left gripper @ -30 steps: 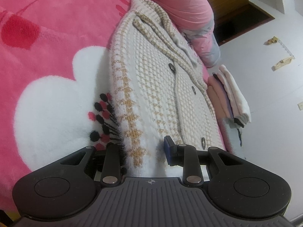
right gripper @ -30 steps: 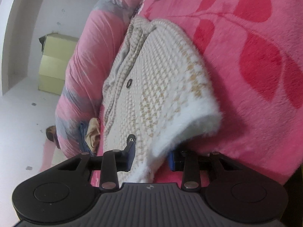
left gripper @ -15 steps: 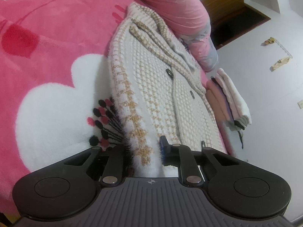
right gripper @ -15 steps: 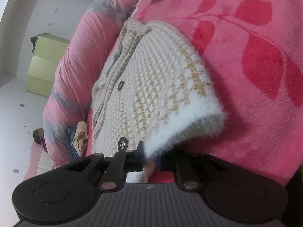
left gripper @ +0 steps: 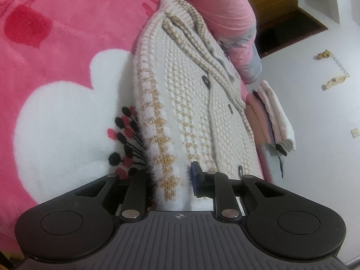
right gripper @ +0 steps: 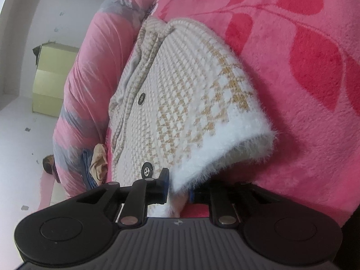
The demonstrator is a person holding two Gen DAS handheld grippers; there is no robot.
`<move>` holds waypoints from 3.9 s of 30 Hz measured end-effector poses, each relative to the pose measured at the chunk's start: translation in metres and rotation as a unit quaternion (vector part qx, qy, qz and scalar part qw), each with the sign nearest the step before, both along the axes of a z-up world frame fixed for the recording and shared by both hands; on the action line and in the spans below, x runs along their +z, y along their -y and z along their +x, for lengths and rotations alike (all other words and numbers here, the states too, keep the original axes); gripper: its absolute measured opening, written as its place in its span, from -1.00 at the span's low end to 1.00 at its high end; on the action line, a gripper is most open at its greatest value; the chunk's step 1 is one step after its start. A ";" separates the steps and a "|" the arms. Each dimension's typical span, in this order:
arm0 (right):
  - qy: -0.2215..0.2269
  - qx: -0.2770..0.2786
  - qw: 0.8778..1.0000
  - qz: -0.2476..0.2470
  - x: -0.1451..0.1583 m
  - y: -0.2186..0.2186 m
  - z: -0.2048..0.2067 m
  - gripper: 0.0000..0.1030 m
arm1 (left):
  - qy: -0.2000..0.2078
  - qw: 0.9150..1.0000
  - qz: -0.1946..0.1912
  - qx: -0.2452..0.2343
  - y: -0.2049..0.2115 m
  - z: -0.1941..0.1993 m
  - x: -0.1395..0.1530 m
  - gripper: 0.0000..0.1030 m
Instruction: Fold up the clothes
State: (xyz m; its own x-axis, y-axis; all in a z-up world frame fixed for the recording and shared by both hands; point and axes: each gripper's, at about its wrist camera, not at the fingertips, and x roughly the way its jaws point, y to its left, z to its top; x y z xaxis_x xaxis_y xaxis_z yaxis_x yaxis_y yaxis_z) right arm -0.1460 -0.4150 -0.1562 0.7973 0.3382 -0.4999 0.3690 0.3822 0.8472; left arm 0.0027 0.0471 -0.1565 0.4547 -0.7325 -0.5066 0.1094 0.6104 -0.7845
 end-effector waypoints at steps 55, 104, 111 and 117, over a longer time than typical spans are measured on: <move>0.100 0.022 0.993 -0.066 0.065 -0.009 0.027 -0.76 | 0.135 0.991 -0.013 0.010 0.018 0.001 0.057 -0.87; 0.153 0.078 0.980 -0.104 0.114 0.058 0.372 -0.72 | 0.225 0.973 0.051 0.004 0.118 0.326 0.095 -0.84; 0.054 0.067 0.996 0.014 0.027 0.100 0.450 -0.52 | 0.036 0.997 -0.042 0.045 0.101 0.401 0.020 -0.54; 0.094 0.021 0.993 0.061 0.029 0.130 0.434 -0.10 | -0.016 0.978 -0.181 0.101 0.054 0.407 0.006 -0.21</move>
